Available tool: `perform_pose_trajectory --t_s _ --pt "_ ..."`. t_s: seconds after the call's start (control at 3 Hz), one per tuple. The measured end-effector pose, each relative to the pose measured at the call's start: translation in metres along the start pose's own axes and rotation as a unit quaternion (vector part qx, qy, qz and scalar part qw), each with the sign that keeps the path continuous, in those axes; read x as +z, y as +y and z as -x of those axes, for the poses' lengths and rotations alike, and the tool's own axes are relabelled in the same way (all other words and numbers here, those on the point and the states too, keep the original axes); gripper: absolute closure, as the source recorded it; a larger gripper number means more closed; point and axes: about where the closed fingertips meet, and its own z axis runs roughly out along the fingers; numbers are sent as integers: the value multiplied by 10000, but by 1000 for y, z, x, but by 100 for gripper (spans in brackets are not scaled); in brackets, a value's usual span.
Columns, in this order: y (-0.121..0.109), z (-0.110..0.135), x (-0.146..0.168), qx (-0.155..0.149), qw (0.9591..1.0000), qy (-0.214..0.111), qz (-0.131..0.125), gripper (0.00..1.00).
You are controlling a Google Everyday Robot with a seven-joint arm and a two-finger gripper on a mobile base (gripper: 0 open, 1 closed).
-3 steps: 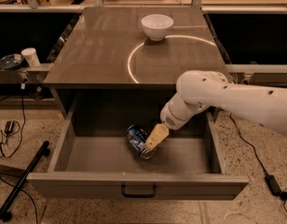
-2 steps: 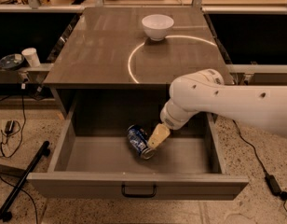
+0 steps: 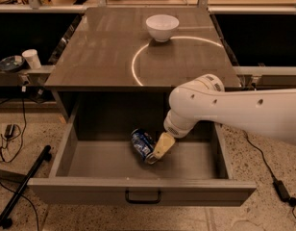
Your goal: Pick pepsi can from top drawer and place on counter
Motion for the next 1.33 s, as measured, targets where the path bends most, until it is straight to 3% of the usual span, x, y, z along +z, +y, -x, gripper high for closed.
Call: perform_pose_trajectory --t_s 0.33,0.67,1.33 --pt "27 8 -20 -287 9992 146 -249 0" --pt "27 8 -20 -288 9992 145 -247 0" --pt "50 38 -27 -549 9983 -107 -141 0"
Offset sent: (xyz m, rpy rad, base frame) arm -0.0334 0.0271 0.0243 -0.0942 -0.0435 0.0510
